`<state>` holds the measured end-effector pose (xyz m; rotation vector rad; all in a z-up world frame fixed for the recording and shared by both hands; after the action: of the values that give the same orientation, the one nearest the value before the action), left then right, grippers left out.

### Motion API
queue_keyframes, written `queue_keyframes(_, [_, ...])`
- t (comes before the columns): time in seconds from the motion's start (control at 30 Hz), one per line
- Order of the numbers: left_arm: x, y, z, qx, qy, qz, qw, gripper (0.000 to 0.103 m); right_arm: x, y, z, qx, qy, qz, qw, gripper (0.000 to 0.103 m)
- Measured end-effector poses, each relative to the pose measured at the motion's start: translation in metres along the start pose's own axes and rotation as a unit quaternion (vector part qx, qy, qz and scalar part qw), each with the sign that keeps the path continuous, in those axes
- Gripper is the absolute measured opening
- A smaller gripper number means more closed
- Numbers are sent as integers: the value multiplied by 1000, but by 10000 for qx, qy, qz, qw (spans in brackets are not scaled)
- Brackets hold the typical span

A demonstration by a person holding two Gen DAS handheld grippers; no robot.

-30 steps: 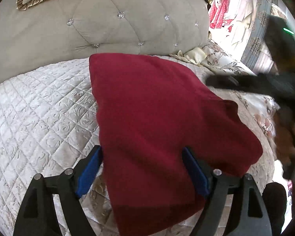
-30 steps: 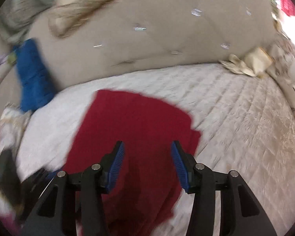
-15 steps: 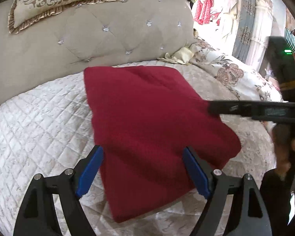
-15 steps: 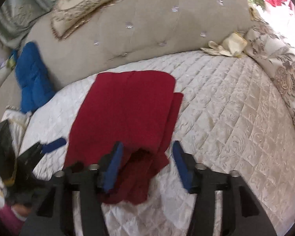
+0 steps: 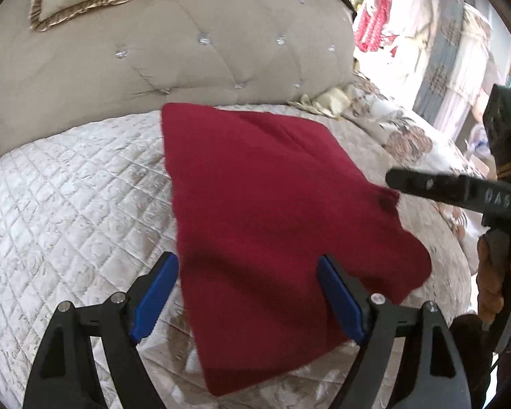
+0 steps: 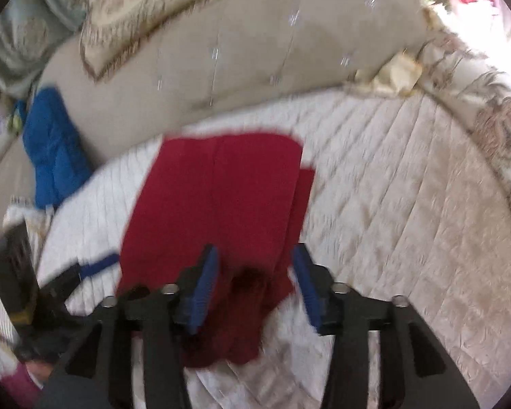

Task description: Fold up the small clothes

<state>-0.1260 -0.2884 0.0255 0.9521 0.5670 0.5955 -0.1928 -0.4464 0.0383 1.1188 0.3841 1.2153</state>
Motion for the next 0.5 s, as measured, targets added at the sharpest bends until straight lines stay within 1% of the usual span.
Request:
queue_keyframes(0.03, [3,0,1,8,61,-1,10000,87,1,-2,6,-58,-40,-36,10000,47])
queue_keyframes(0.1, [8,-1,1,44,173,-27,9998,87,0,-21,15,164,-29,-232,9996,46])
queue_keyframes(0.13, [8,-3,2,55,188,-24,9998,87,0,-35,18,378,4,-319,9988,28])
queue_keyframes(0.17, [10,-2,1,54,190,18,9998,87,-2,-42,19,486,16,-206,9986,11])
queue_keyframes(0.2, [11,-1,1,41,182,42,9998,87,-2,-44,19,491,-11,18,9988,4])
queue_keyframes(0.23, [12,-1,1,16,176,58,9998,87,-4,-38,18,311,-72,27,9995,0])
queue_keyframes(0.27, [14,1,1,-11,174,64,9998,87,-6,-32,18,158,-35,-54,9999,0])
queue_keyframes(0.3, [15,1,2,-17,186,66,9998,87,-8,-30,17,99,-20,-133,9999,0])
queue_keyframes(0.37, [18,0,4,-12,264,41,9996,87,-19,-35,12,146,-120,-319,9993,0])
queue_keyframes(0.4, [19,0,4,-6,301,14,9995,87,-25,-44,9,257,-190,-312,9990,0])
queue_keyframes(0.5, [24,0,6,-3,436,-33,9990,87,-25,-40,10,117,-133,-62,9998,1])
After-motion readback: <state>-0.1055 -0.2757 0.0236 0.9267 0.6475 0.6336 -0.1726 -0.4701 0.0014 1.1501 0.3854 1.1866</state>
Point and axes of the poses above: each gripper's, at about its wrist camera, not at the fingertips, and y roughly against the way its jaws point, x to its left, z to its top, the point moved 6 cm from there along -y, roughly the way its jaws point, and after that the axes turned 14 degrees about x, right-handed, at the moved point
